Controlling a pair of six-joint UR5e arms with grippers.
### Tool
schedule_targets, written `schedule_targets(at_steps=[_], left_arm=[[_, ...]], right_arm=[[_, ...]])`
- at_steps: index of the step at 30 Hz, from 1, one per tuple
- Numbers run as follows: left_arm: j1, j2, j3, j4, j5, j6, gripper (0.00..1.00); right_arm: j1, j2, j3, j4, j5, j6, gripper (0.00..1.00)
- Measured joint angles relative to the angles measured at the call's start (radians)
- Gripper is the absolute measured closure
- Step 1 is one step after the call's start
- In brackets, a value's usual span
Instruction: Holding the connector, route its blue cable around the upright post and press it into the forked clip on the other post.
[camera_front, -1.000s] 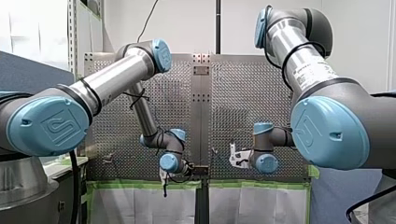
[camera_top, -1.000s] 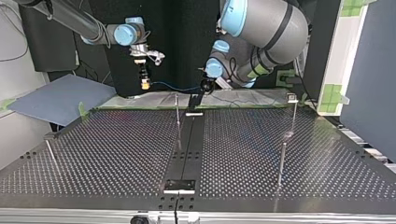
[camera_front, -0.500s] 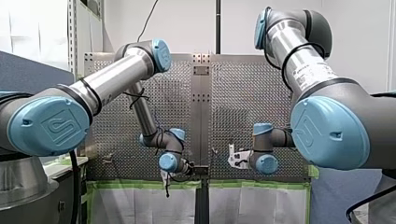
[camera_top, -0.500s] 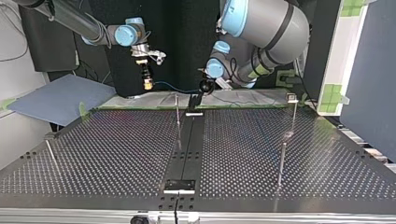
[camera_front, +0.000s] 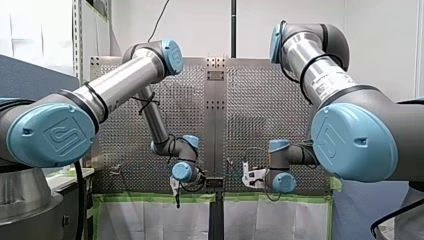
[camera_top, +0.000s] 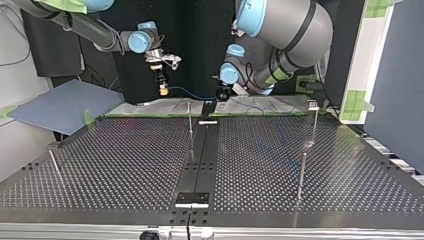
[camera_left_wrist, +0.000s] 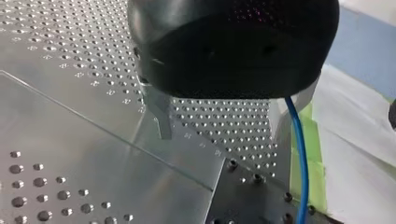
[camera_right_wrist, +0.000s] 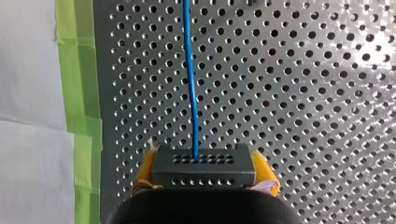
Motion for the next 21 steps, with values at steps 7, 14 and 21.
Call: schedule_targets(at_steps=[7,14,21], left_arm=[[-0.006,0.0,0.0,0.0,-0.045,0.007,0.0],[-0.024,0.0,0.0,0.017,-0.059,0.043,0.0],[-0.059,0.0,-0.001,0.027,-0.1,0.098,0.0]], right_arm=[[0.007,0.013,-0.017,0.007,-0.029,-0.005,1.0],[0.016,0.029,-0.037,0.022,-0.036,-0.009,1.0],[0.022,0.035,-0.049,0.028,-0.038,-0.011,1.0]])
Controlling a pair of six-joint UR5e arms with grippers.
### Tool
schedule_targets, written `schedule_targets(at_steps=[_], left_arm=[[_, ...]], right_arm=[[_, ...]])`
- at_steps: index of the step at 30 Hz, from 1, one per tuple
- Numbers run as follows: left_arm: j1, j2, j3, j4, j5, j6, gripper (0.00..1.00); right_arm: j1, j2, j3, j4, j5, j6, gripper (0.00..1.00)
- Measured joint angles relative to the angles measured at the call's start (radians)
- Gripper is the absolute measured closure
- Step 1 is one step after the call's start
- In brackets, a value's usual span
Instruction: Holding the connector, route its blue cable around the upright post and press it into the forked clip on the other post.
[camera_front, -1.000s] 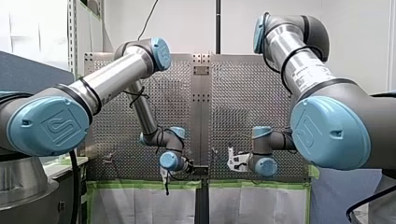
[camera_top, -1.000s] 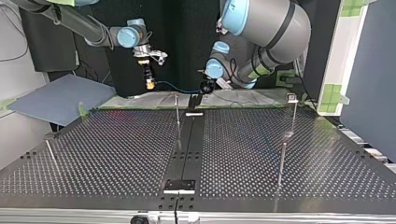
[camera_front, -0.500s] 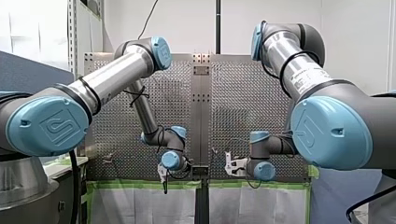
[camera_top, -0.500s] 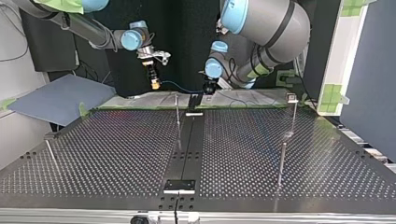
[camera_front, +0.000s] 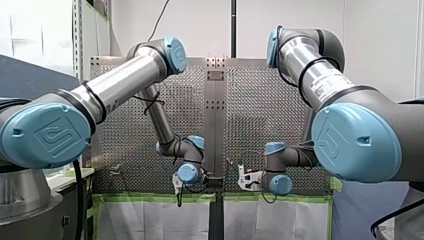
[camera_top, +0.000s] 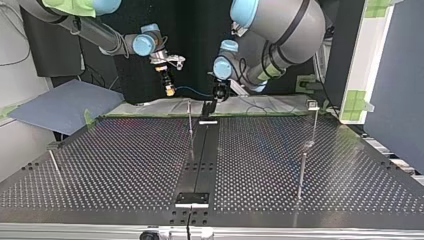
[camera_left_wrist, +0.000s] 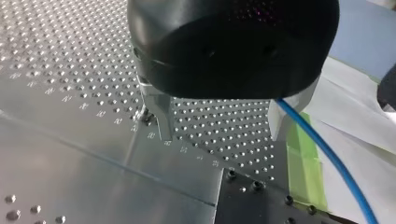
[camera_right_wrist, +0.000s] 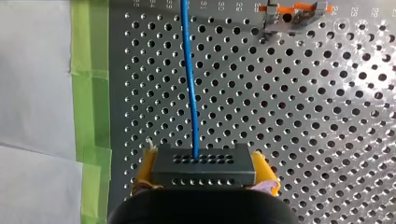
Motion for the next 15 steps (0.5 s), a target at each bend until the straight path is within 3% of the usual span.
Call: schedule_targets(at_steps=[6,12,15], left_arm=[[-0.025,0.0,-0.001,0.009,-0.052,0.053,0.0],[-0.04,0.0,0.0,0.048,-0.103,0.112,0.0],[-0.048,-0.001,0.0,0.07,-0.109,0.14,0.0]], right_arm=[[0.002,0.001,-0.008,0.003,-0.008,-0.001,1.0],[0.001,0.001,-0.013,0.004,-0.04,0.004,1.0],[-0.001,0.001,-0.015,0.006,-0.061,0.016,1.0]])
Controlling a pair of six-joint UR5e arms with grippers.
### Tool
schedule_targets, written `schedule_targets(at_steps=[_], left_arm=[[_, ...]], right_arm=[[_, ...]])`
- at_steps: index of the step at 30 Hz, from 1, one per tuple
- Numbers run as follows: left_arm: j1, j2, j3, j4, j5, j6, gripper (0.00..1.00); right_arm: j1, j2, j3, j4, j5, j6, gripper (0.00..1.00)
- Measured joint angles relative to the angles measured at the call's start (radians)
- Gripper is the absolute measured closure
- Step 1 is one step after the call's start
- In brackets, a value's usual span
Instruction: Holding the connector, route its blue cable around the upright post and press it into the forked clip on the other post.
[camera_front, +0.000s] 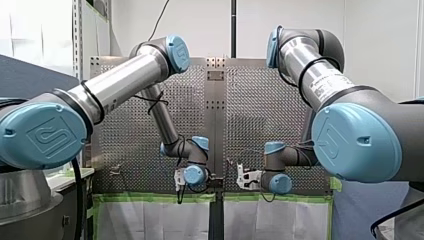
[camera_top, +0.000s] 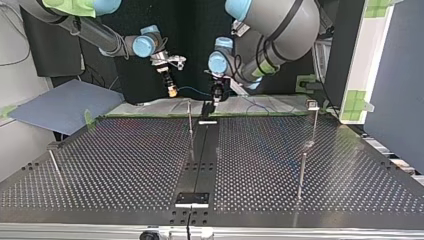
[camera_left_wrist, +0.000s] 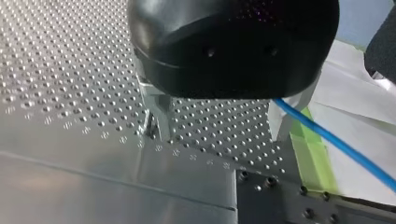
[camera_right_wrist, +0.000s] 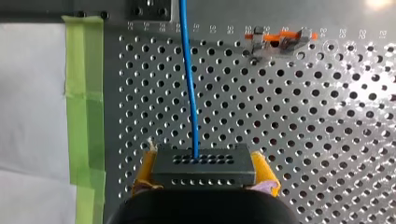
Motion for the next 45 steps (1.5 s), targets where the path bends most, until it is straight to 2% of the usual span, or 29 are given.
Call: schedule_targets(at_steps=[3,5,9,13,19,30,36,45], left_arm=[[-0.005,0.0,0.0,0.02,0.0,0.022,0.0],[-0.006,0.0,0.0,0.016,0.01,0.018,0.0],[-0.007,0.0,0.0,0.006,0.039,-0.012,0.0],[-0.008,0.0,-0.001,0.013,0.041,-0.046,0.0],[-0.007,0.0,0.0,0.01,0.002,-0.066,0.0],[-0.006,0.0,-0.001,-0.007,-0.09,-0.03,0.0],[-0.007,0.0,-0.001,-0.008,-0.143,-0.013,0.0],[-0.007,0.0,0.0,-0.009,-0.159,-0.007,0.0]], right_arm=[[-0.001,0.0,-0.002,0.003,-0.024,0.01,1.0],[-0.001,0.0,-0.003,0.007,-0.033,0.012,1.0],[-0.001,0.0,-0.003,0.015,-0.038,0.009,1.0],[-0.002,0.0,-0.004,0.018,-0.039,0.007,1.0],[-0.006,0.0,-0.005,0.018,-0.039,0.007,1.0],[-0.009,0.0,-0.01,0.019,-0.04,0.008,1.0],[-0.008,0.0,-0.016,0.033,-0.041,0.007,1.0],[-0.005,0.0,-0.016,0.043,-0.042,0.007,1.0]])
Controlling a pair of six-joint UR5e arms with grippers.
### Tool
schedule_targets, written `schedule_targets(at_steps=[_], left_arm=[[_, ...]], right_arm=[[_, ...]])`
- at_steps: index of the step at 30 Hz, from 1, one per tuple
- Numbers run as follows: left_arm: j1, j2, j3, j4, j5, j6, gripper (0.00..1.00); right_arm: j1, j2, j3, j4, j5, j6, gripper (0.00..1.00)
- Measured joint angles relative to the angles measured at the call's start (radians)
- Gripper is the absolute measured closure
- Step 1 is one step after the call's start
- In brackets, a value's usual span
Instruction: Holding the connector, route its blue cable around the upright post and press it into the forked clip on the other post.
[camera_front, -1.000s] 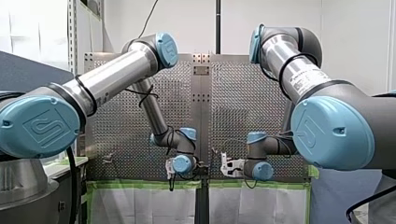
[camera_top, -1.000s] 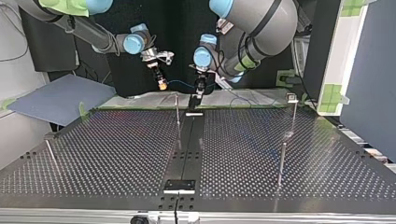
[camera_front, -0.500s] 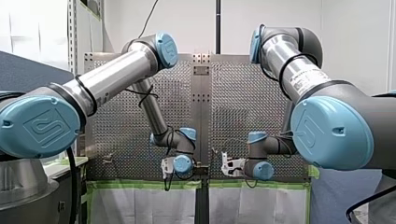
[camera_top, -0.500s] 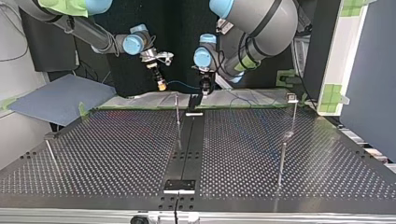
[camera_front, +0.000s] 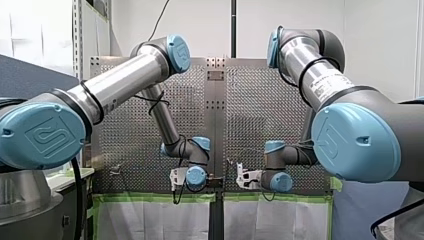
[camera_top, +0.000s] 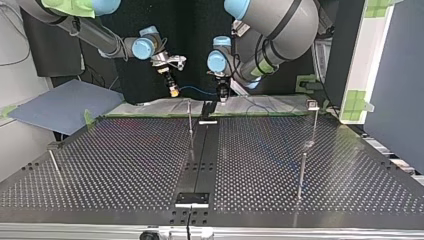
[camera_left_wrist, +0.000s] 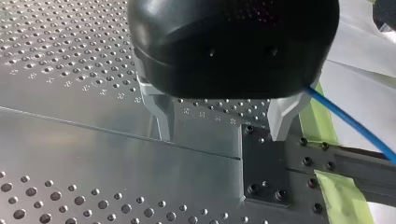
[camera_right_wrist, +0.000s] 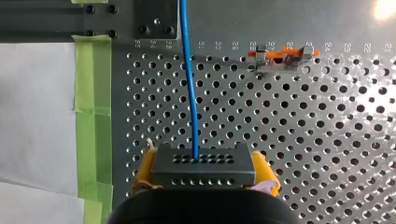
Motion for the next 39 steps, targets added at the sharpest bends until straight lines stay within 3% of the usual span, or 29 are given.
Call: schedule_targets(at_steps=[6,8,10,11,12,13,14,15,17,39], left_arm=[[-0.001,0.0,0.0,0.004,-0.005,0.025,0.04],[-0.001,0.0,0.0,0.005,-0.013,0.032,0.24],[-0.001,0.0,0.0,0.006,-0.022,0.035,0.24],[-0.001,0.0,0.0,0.006,-0.025,0.036,0.45],[-0.001,0.0,0.0,0.007,-0.028,0.037,0.45],[-0.001,0.0,0.0,0.007,-0.032,0.037,0.54],[-0.002,0.0,0.0,0.007,-0.034,0.037,0.69],[-0.002,0.0,0.0,0.008,-0.036,0.038,0.69],[-0.002,0.0,0.0,0.009,-0.037,0.038,0.79],[-0.007,0.001,0.0,0.006,-0.043,0.033,0.85]], right_arm=[[0.001,0.0,0.0,0.001,0.0,0.0,1.0],[0.001,0.0,0.0,0.001,0.0,0.0,1.0],[0.001,0.0,0.0,0.001,0.0,0.0,1.0],[0.001,0.0,0.0,0.001,0.0,0.0,1.0],[0.001,0.0,0.0,0.001,0.0,0.0,1.0],[0.001,0.0,0.0,0.001,0.0,0.0,1.0],[0.001,0.0,0.0,0.001,0.0,0.0,1.0],[0.001,0.0,0.0,0.001,0.0,0.0,1.0],[0.0,0.0,0.0,0.001,0.0,0.0,1.0],[-0.004,0.0,0.0,0.005,0.002,0.0,1.0]])
